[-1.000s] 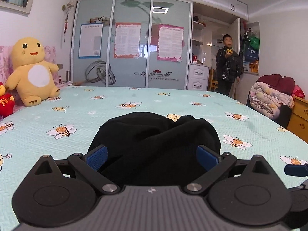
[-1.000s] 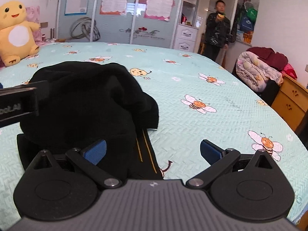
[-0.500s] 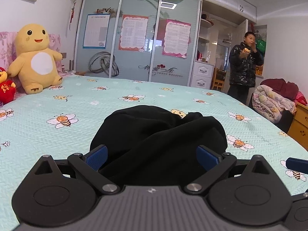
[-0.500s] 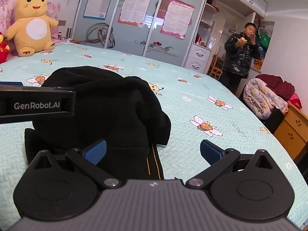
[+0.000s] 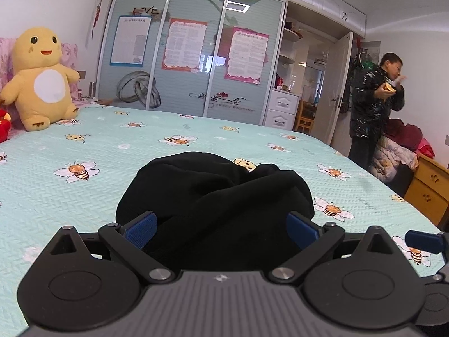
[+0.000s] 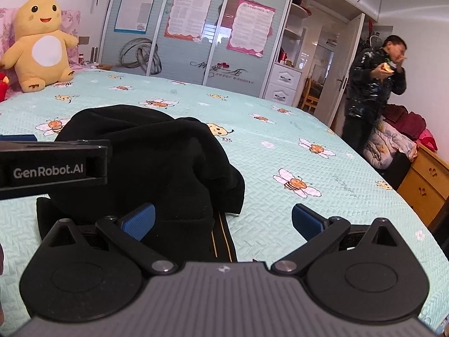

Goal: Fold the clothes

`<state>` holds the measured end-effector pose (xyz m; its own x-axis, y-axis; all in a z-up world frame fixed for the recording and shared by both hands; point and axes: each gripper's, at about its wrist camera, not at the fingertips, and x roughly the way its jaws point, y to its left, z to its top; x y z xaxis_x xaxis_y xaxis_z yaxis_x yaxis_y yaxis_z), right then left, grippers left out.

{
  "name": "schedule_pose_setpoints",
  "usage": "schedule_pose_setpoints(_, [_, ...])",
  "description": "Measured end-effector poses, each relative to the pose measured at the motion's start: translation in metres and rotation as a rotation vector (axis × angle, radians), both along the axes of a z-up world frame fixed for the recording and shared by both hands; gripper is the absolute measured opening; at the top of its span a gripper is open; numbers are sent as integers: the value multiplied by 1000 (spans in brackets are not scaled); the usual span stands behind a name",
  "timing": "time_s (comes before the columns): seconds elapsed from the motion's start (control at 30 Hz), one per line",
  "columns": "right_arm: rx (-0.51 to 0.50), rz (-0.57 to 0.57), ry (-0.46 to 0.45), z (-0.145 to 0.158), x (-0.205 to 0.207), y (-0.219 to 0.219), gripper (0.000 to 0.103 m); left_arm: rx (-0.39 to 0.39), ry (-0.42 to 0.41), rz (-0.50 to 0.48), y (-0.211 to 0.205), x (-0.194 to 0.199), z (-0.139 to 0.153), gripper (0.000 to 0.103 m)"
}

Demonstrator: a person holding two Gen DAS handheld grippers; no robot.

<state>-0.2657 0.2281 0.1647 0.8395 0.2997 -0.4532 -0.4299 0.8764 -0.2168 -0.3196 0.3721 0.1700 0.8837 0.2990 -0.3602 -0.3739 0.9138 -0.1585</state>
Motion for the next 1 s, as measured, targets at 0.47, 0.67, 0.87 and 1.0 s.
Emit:
schedule_pose_setpoints(0.47, [6,-8,11,-2,2,-3,102,-30,5,-22,4,3,-3,102])
schedule_pose_setpoints(0.67, [5,-9,21,-6,5,-3,102,-48,17,-23,6,6,-6,102])
schedule_pose_setpoints(0.87, [13,-23,71,-18,18,-5,102,-80,47,12,21,10,-13,102])
schedule_pose_setpoints(1.0, [47,-1,106,-26,30,-8,102,-169,41,70,46,5,-20,102])
